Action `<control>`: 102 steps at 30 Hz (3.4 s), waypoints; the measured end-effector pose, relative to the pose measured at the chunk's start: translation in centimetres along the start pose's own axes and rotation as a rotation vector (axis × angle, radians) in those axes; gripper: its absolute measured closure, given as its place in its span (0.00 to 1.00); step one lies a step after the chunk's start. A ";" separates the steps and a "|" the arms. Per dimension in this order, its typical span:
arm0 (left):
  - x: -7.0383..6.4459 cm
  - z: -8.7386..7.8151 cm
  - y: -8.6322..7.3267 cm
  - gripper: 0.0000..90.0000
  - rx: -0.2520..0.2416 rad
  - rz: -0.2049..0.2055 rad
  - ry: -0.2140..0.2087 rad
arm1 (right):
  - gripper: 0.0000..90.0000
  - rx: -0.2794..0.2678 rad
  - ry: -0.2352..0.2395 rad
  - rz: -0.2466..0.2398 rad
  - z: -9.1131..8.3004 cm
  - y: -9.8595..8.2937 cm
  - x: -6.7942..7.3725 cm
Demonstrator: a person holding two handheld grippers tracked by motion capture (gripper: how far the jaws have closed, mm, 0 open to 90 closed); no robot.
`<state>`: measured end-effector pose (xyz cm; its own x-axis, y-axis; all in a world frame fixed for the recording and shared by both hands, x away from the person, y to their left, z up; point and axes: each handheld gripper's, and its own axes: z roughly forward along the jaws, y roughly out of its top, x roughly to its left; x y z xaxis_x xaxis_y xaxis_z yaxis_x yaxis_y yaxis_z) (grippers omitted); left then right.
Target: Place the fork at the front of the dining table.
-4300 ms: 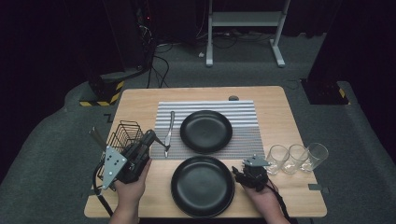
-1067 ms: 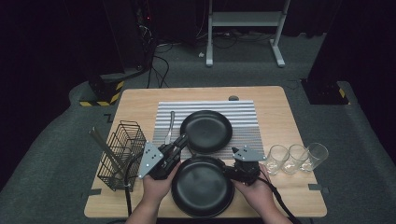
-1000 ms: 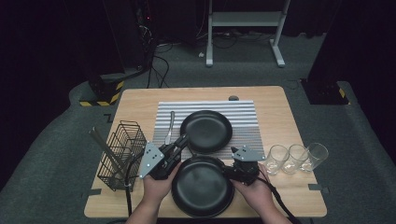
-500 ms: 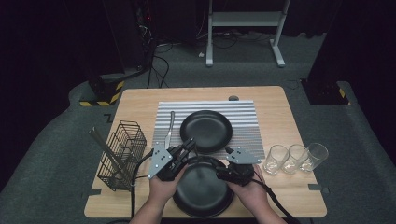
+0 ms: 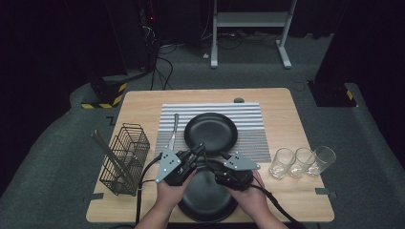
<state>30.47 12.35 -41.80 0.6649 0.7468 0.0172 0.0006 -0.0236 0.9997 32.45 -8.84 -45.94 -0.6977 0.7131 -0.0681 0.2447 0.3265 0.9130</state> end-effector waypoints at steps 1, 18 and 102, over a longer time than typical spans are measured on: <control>0.0 0.0 0.0 0.96 -0.001 -0.001 -0.002 | 0.47 -0.001 0.005 0.002 0.1 0.0 0.1; -0.3 0.3 -0.1 0.96 0.000 -0.013 -0.015 | 0.70 -0.011 0.041 0.008 1.1 0.1 0.8; 3.3 -2.4 -6.2 0.60 0.248 0.014 0.235 | 0.94 -0.085 -0.021 0.004 -2.4 -1.1 -3.3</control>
<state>30.88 16.49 -47.91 0.4759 0.8773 0.0625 0.1936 -0.1738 0.9656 32.85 -13.09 -45.78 -0.6827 0.7271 -0.0722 0.1885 0.2707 0.9440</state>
